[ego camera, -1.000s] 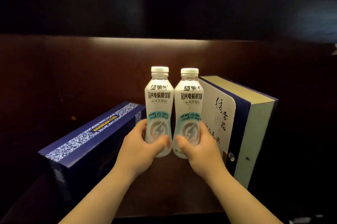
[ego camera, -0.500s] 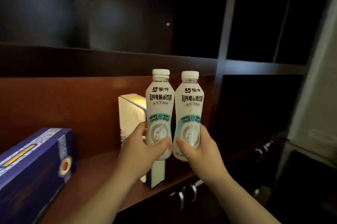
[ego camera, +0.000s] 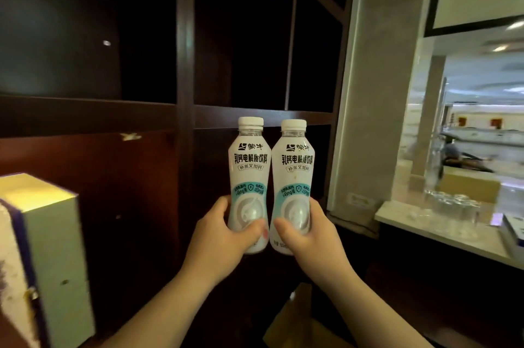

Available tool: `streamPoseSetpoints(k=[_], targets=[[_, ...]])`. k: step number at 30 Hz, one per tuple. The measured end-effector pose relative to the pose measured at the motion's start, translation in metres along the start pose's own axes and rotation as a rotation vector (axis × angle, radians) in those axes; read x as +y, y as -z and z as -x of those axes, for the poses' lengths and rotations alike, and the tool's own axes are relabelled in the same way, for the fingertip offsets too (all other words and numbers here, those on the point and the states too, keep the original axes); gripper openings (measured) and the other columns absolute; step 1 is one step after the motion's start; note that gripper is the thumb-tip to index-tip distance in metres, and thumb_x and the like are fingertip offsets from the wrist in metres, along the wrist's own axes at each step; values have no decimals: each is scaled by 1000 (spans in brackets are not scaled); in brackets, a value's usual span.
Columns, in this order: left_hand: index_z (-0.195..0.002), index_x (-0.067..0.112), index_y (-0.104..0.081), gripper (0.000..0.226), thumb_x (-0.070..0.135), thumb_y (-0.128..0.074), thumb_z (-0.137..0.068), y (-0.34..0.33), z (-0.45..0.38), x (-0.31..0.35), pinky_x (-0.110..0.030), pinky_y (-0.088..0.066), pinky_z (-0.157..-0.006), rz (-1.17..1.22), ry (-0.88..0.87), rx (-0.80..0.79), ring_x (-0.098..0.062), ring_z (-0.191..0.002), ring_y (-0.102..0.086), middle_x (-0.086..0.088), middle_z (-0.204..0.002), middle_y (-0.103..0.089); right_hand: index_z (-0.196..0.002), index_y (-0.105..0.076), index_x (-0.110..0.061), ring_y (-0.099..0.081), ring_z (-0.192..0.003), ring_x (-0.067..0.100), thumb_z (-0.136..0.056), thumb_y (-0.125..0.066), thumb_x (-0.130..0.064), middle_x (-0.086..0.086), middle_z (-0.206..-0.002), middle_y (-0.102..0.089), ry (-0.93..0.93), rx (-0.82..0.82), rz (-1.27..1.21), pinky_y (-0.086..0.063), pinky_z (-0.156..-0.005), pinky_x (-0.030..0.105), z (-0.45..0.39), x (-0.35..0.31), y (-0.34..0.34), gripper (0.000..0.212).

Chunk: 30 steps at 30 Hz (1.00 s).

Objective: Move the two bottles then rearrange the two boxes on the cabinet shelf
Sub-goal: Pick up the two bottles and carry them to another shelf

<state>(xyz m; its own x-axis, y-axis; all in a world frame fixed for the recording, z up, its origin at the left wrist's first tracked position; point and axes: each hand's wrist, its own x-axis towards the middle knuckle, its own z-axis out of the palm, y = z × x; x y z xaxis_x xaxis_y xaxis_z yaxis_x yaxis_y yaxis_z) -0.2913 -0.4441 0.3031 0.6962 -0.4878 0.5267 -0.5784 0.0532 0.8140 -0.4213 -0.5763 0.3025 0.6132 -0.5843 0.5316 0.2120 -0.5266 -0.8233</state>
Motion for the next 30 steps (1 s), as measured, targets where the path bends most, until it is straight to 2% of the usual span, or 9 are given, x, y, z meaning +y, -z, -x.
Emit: streamPoseSetpoints(k=[2, 4, 7, 11, 15, 20, 25, 30], targets=[[-99, 38, -65, 43, 53, -77, -61, -35, -11, 2, -12, -52, -60, 14, -1, -11, 4, -76, -71, 29, -91, -71, -115, -60, -34, -73, -95, 0, -81, -79, -39, -11, -104, -75, -11, 8, 16, -62, -72, 25, -16, 18, 29, 39], [-99, 38, -65, 42, 53, -78, -62, -66, -23, 2, -15, -54, -60, 20, 3, -16, 3, -77, -71, 28, -92, -72, -115, -60, -33, -73, -94, 0, -82, -79, -37, -9, -104, -76, -15, 5, 22, -62, -73, 25, -32, 36, 53, 38], [-98, 37, -65, 39, 51, -78, -63, -104, -43, -2, -22, -58, -64, 23, 16, -12, 2, -76, -71, 24, -91, -73, -113, -61, -32, -73, -93, 1, -82, -79, -35, -10, -104, -76, -16, -11, 26, -61, -72, 22, -58, 61, 79, 36], [-96, 38, -65, 35, 49, -79, -65, -138, -73, -18, -17, -56, -59, 14, 30, -21, 2, -75, -72, 24, -91, -73, -112, -61, -31, -74, -93, 3, -82, -79, -34, -16, -104, -75, -25, -34, 14, -62, -73, 25, -94, 94, 94, 35], [-94, 43, -63, 34, 51, -78, -64, -162, -109, -50, -13, -54, -56, 5, 61, -13, 3, -73, -71, 26, -91, -72, -113, -61, -30, -74, -94, 6, -83, -80, -34, -7, -104, -76, -51, -59, 13, -63, -75, 30, -136, 136, 90, 36], [-93, 51, -60, 35, 49, -78, -63, -189, -168, -112, -11, -52, -56, 2, 93, 2, 2, -73, -72, 26, -88, -73, -112, -60, -33, -74, -94, 2, -83, -79, -34, -22, -105, -74, -73, -105, 0, -61, -73, 22, -198, 202, 69, 35], [-96, 51, -59, 39, 54, -78, -62, -215, -236, -173, -12, -52, -56, -38, 108, 11, 5, -74, -71, 28, -89, -72, -115, -58, -33, -74, -94, 0, -83, -80, -35, -24, -105, -74, -110, -146, -19, -60, -70, 18, -270, 267, 49, 39], [-98, 53, -58, 41, 52, -80, -63, -242, -292, -221, -8, -52, -58, -49, 155, 29, 6, -77, -70, 31, -92, -71, -114, -57, -38, -73, -93, -4, -78, -78, -46, -29, -106, -72, -125, -190, -16, -58, -67, 13, -333, 325, 36, 43]])
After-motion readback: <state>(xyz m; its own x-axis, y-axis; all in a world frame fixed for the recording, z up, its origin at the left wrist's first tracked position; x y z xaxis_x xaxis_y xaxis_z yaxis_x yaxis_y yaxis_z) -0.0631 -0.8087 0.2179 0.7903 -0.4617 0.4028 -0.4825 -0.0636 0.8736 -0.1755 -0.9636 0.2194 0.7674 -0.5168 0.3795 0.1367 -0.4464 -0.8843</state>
